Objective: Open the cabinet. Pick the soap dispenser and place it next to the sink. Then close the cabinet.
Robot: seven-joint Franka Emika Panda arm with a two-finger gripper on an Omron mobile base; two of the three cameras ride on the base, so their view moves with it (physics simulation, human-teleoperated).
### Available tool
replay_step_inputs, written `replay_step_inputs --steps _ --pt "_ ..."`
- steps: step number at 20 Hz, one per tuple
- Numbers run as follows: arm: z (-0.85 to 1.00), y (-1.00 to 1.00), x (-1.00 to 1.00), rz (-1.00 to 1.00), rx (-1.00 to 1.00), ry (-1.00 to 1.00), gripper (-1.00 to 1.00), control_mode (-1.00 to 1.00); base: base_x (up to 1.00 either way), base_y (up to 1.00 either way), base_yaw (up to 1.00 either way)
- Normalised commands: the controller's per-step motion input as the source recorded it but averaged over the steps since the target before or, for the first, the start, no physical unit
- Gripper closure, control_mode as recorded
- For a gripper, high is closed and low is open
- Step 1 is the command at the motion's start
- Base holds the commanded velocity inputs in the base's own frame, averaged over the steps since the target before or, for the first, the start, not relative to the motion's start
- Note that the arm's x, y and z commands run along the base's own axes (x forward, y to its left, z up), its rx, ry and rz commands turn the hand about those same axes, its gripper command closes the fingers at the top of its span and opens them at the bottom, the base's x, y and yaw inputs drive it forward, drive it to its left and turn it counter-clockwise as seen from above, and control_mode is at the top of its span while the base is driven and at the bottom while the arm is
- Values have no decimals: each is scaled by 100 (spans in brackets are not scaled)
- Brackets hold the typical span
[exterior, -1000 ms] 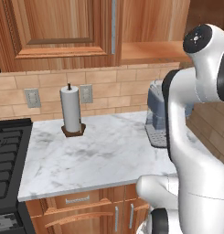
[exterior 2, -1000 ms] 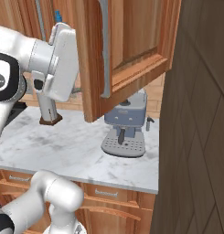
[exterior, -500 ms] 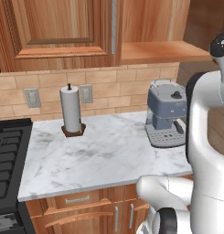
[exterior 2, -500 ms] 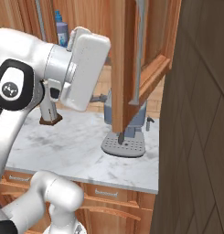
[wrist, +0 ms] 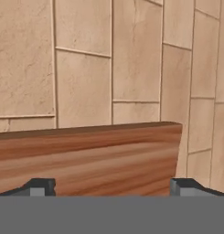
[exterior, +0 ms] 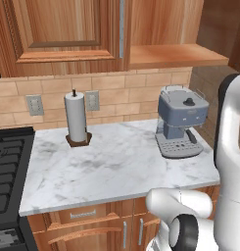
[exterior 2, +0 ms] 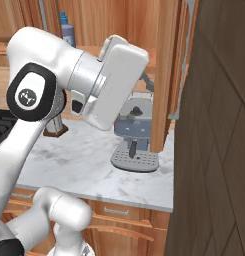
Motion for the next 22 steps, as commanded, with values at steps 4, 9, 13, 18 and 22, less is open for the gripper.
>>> replay_step_inputs --steps 4,9,13,18,22 --pt "-25 -3 0 -13 8 -10 -100 -100 0 0 0" --pt "-21 0 0 -8 7 -16 -100 -100 0 0 0" --pt "-14 9 -3 -4 4 -17 -100 -100 0 0 0" --pt "-6 36 -6 0 3 -9 -100 -100 0 0 0" --pt "0 53 -2 0 0 -4 -100 -100 0 0 0"
